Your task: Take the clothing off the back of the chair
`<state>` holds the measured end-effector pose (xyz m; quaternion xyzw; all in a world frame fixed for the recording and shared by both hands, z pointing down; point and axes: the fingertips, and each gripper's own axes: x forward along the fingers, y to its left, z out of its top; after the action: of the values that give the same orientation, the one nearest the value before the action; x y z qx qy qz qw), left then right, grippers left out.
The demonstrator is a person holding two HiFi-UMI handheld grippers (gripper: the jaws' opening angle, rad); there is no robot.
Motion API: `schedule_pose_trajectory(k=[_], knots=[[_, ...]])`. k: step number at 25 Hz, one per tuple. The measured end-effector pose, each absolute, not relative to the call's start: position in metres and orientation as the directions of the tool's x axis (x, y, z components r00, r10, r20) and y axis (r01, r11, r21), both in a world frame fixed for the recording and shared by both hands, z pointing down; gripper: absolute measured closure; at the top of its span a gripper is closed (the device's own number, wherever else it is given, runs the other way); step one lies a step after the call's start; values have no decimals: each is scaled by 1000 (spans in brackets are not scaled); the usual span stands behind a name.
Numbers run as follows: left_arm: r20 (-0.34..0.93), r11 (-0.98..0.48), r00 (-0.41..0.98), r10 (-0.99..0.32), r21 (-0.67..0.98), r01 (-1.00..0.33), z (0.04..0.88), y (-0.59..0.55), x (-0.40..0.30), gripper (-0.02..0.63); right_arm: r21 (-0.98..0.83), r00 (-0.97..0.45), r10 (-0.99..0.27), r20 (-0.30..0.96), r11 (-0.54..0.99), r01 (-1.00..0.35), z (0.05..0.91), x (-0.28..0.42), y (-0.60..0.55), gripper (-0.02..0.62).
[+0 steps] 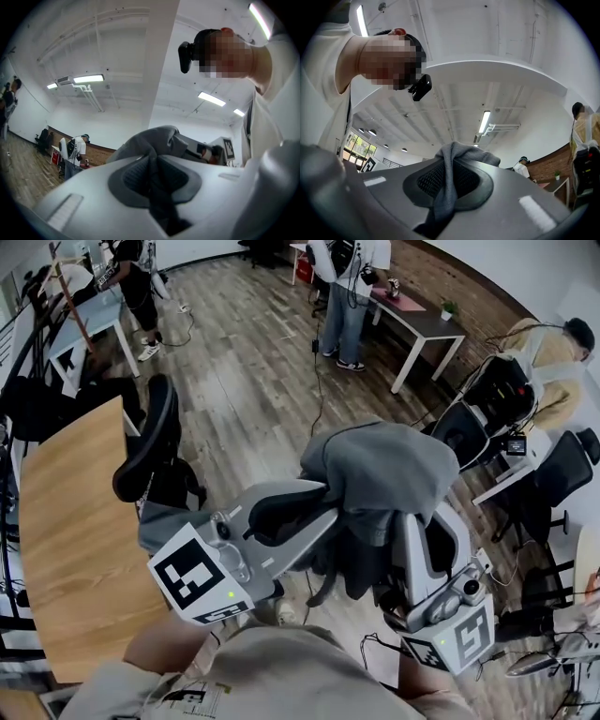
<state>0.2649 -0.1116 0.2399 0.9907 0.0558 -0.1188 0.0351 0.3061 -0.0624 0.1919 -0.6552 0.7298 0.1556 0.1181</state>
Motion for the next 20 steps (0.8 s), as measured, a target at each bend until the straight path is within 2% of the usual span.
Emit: schedule_pose_trajectory(k=[11,20], knots=[[-137,-992,990,-8,129,10,287,-142,254,557,11,-178,-945,-275,182,-983,237,296,-103,558],[-39,-979,994,-103,183,-94,333,-140,208,557,-36,-266,-942,-205,279,-960,284,251,-108,557]])
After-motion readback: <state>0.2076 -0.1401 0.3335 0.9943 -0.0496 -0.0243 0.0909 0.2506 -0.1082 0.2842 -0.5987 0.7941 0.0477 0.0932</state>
